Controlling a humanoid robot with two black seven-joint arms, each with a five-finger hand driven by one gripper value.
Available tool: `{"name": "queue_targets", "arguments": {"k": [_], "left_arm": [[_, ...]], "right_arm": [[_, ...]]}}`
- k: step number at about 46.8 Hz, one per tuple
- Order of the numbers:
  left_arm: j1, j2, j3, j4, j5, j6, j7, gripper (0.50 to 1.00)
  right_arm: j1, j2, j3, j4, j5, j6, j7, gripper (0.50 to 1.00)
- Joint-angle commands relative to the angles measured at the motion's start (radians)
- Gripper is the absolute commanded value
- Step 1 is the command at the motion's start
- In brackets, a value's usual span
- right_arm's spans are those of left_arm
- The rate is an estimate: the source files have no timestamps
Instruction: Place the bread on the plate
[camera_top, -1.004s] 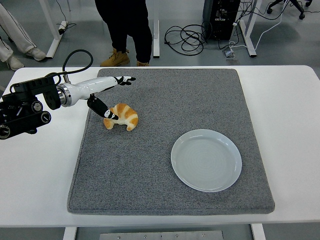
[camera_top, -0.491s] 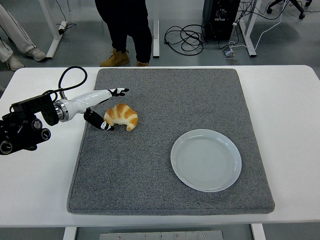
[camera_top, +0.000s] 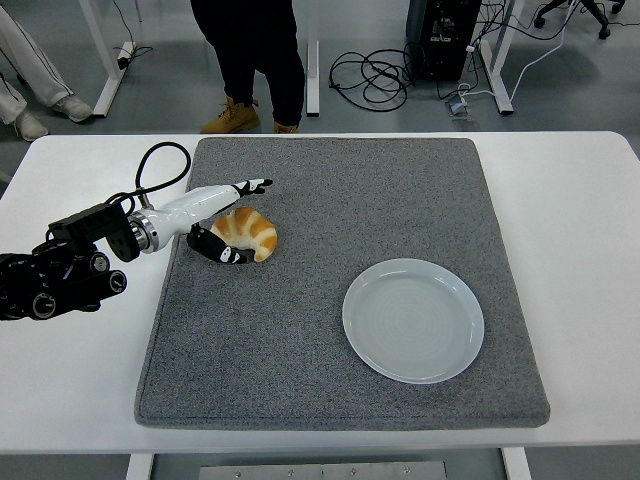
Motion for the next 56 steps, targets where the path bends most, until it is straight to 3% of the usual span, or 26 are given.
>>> {"name": "queue_targets", "arguments": {"k": [1,11,17,28,37,43,56], "left_arm": [[0.005,-0.016,-0.001,0.027,-0.002,0.000,-0.001,0.948],[0.018,-0.057,-0.027,0.091,-0.002,0.000,-0.002,0.940],[0.019,-0.062,-0.029,0.111,-0.002,0.000,-0.037,0.893],[0.030,-0.065,-0.023,0.120,-0.002,-0.004,-0.060,0.725],[0.045,-0.065,-0.021,0.120,-0.002,-0.009,-0.067,0.628],[0.045,-0.065,-0.021,0.120,0.000,-0.009,-0.067,0.506],[0.001,-0.055,-0.031,0.119,-0.002,-0.011,-0.076,0.500]], "right_arm": [[0.000,0.000,0.000,0.000,0.000,-0.001,0.000,1.000],[-0.002,0.000,0.000,0.000,0.000,-0.001,-0.001,1.000],[-0.002,0.000,-0.001,0.000,0.000,0.001,0.000,1.000],[0.000,0.000,-0.001,0.000,0.000,-0.001,0.000,1.000],[0.000,0.000,-0.001,0.000,0.000,-0.001,0.000,1.000],[0.000,0.000,-0.001,0.000,0.000,0.001,0.000,1.000],[-0.002,0.000,0.000,0.000,0.000,-0.001,0.000,1.000]]}}
